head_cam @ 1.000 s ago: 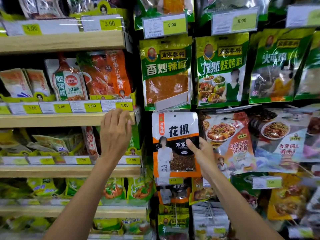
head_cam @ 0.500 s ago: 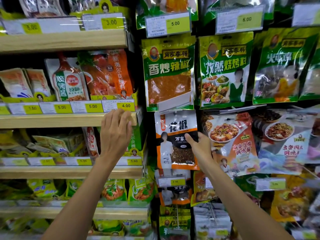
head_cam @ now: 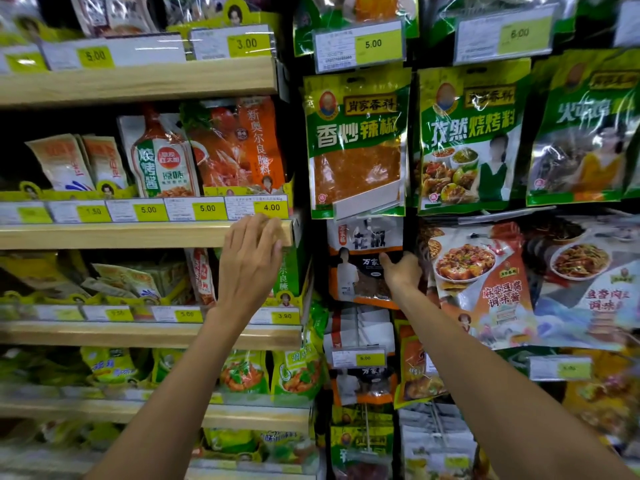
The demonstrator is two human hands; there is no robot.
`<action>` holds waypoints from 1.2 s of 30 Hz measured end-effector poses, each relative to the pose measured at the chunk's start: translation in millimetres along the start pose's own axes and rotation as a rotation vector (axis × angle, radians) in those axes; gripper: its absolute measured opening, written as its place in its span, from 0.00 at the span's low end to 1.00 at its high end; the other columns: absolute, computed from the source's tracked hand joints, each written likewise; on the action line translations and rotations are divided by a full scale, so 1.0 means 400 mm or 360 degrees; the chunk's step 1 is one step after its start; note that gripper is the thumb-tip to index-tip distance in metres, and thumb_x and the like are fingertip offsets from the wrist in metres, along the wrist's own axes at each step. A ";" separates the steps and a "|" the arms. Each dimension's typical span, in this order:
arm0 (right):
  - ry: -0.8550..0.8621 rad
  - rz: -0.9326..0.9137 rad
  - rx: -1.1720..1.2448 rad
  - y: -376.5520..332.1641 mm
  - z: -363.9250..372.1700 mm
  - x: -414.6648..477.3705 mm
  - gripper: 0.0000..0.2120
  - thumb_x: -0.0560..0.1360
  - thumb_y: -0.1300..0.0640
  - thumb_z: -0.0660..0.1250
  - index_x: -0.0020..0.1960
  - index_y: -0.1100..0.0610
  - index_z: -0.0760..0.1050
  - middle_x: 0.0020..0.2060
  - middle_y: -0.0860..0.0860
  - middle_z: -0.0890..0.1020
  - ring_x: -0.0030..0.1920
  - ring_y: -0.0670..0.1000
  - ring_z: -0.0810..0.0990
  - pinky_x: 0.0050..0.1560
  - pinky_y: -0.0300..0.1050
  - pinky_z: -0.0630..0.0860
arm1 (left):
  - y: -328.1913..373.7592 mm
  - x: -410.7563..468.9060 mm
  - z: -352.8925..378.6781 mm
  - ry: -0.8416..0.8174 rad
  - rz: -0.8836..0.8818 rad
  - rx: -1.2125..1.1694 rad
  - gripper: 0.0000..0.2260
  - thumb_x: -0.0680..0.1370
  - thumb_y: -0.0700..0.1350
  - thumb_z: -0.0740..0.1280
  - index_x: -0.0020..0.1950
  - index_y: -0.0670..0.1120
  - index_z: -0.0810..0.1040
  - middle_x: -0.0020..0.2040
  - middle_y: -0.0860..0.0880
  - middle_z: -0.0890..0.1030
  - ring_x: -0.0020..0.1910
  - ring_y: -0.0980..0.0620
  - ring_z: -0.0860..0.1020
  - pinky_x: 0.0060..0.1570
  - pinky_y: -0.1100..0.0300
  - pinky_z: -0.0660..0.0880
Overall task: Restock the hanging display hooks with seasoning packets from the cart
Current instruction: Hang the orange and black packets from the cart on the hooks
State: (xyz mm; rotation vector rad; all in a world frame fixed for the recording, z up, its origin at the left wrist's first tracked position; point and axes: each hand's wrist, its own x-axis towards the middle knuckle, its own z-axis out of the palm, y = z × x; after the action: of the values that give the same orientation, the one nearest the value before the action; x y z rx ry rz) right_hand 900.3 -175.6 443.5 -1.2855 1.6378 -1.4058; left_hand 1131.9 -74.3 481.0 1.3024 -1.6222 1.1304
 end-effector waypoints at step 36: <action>0.0676 0.0937 -0.0188 0.913 -1.219 -0.808 0.13 0.80 0.57 0.63 0.38 0.49 0.79 0.36 0.47 0.84 0.41 0.45 0.81 0.45 0.43 0.74 | 1.551 -0.623 -0.238 -0.2330 -0.0811 -0.2129 0.09 0.81 0.40 0.59 0.46 0.47 0.78 0.42 0.48 0.80 0.44 0.50 0.78 0.42 0.61 0.68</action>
State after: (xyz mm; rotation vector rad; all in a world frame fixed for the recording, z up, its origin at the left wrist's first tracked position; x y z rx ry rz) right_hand 469.0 286.1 167.4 -0.4894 2.1753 -1.2644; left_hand 575.5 149.4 170.7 1.2929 -1.9677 -1.4508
